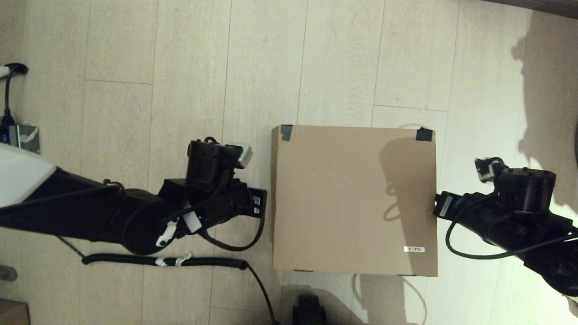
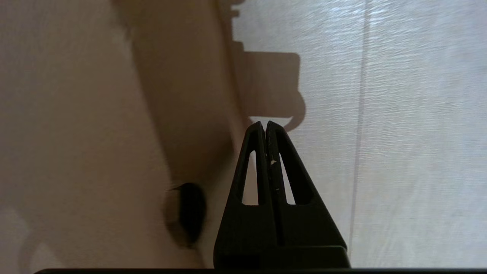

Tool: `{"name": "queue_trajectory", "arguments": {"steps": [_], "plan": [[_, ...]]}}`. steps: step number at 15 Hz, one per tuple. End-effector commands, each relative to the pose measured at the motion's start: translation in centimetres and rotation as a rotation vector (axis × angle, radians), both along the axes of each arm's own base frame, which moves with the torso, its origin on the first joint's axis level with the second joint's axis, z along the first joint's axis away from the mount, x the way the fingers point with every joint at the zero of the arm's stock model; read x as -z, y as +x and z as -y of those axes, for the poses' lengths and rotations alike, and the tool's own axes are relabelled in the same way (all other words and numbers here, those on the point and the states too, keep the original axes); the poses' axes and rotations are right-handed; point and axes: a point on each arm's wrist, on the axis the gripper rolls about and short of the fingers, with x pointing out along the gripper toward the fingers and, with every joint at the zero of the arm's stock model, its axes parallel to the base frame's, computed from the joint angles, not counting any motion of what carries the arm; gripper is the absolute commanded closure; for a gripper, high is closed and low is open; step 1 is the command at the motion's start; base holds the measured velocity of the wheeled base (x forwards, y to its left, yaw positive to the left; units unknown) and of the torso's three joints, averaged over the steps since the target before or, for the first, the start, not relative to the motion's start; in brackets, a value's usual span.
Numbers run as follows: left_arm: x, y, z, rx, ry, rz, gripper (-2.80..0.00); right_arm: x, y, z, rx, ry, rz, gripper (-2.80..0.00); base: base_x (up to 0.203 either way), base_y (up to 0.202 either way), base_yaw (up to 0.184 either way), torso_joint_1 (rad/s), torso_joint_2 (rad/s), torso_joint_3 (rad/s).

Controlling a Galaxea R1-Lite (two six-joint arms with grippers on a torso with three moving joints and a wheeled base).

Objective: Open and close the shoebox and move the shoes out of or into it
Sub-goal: Open the shoe box

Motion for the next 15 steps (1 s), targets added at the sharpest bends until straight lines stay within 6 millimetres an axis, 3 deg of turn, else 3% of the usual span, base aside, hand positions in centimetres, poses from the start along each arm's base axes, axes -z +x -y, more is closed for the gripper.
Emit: {"name": "queue_trajectory", "arguments": {"steps": [1, 5, 11, 15], "plan": [[0.9, 0.8, 0.5, -0.001, 0.009, -0.014, 0.00, 0.8, 0.6, -1.2, -0.036, 0.001, -0.018, 0.00, 0.000, 0.000, 0.000, 0.000, 0.00, 0.000], [0.4, 2.2, 1.7, 0.006, -0.011, 0.020, 0.00, 0.7, 2.6, -3.1, -0.078, 0.019, 0.037, 0.00, 0.000, 0.000, 0.000, 0.000, 0.00, 0.000], [-0.7, 5.6, 3.7, 0.004, -0.055, 0.094, 0.00, 0.0, 5.0, -3.8, -0.078, 0.027, 0.087, 0.00, 0.000, 0.000, 0.000, 0.000, 0.00, 0.000], [-2.5, 6.3, 3.7, -0.010, -0.090, 0.155, 0.00, -1.6, 6.0, -3.9, -0.076, 0.040, 0.155, 0.00, 0.000, 0.000, 0.000, 0.000, 0.00, 0.000]]}}
